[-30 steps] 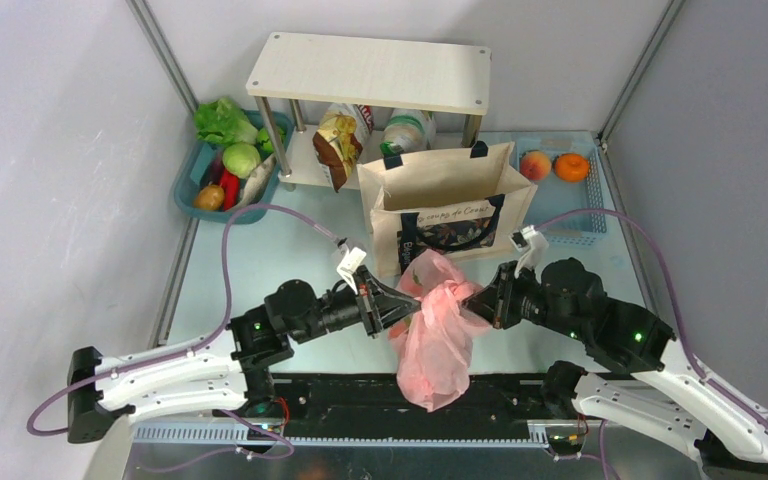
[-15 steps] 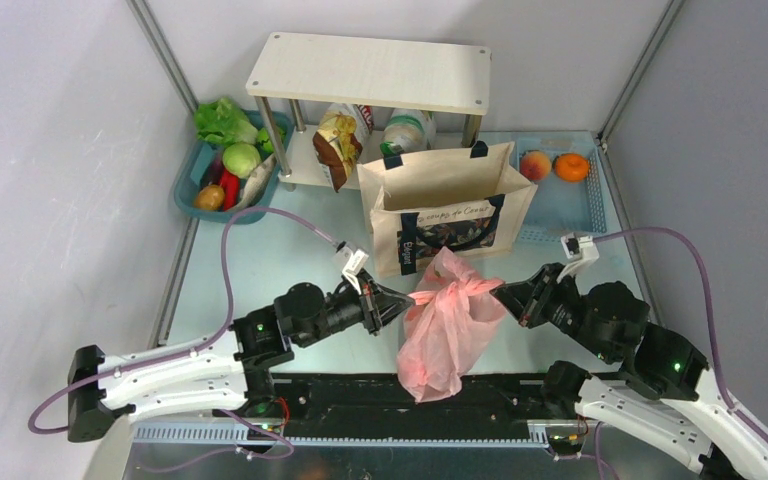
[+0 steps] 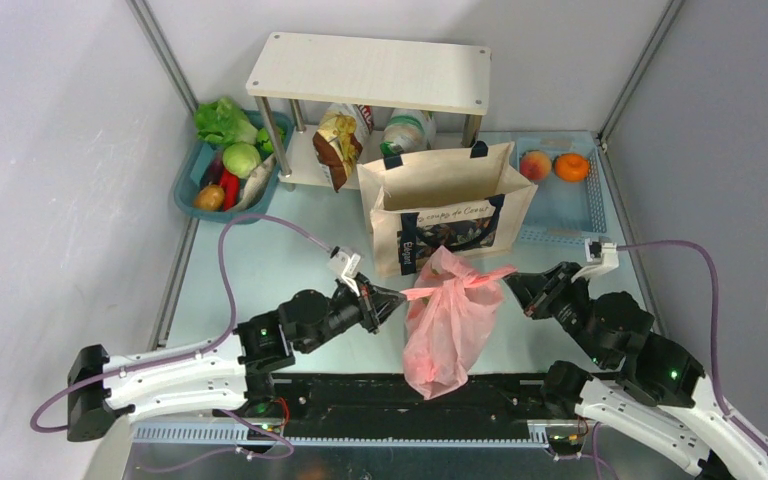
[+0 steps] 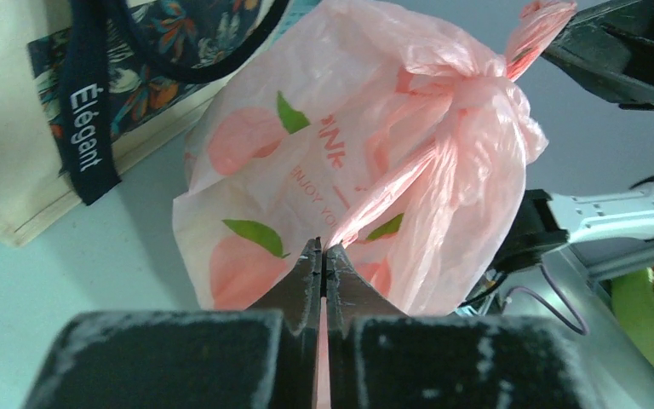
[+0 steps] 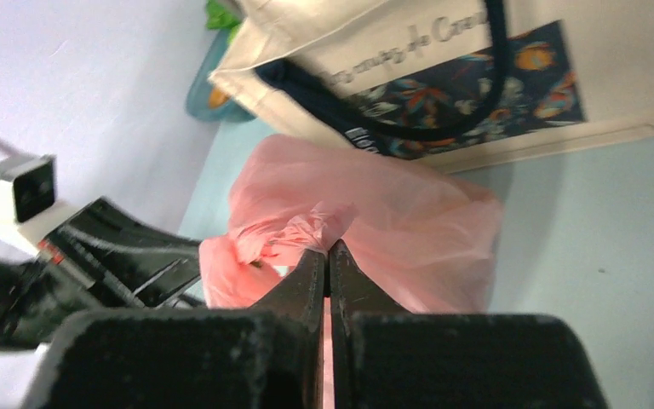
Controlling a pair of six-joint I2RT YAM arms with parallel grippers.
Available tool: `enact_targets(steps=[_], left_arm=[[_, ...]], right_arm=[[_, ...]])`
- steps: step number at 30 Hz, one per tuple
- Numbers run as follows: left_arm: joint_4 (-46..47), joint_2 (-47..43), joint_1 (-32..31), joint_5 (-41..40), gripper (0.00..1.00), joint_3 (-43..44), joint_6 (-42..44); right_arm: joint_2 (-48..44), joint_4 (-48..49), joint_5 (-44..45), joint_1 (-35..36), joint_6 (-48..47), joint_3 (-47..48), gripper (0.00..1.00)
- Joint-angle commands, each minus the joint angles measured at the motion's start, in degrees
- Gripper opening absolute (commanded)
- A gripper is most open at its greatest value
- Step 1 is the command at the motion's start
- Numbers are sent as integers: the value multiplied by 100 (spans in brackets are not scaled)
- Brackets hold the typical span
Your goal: Place the mixed food into the grocery bags and tie them
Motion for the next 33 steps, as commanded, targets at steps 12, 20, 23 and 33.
enact_targets(steps=[12,20,23,33], left_arm=[[-250,347,33,-1911,0,-1381,-1234],[-38,-205,24,-1670,0,-1412,-879],[128,-188,24,-1298,0,-1309,-810],[688,145,14,-580,0,-1175,-681]], right_arm=[[531,-3025,4196,-485,2713,145,0],[336,-2033,2338,-1194,1347,248,45],[338,-2281,1842,-1242,1851,532,90],[577,-2236,547,-1216,3081,733,99]])
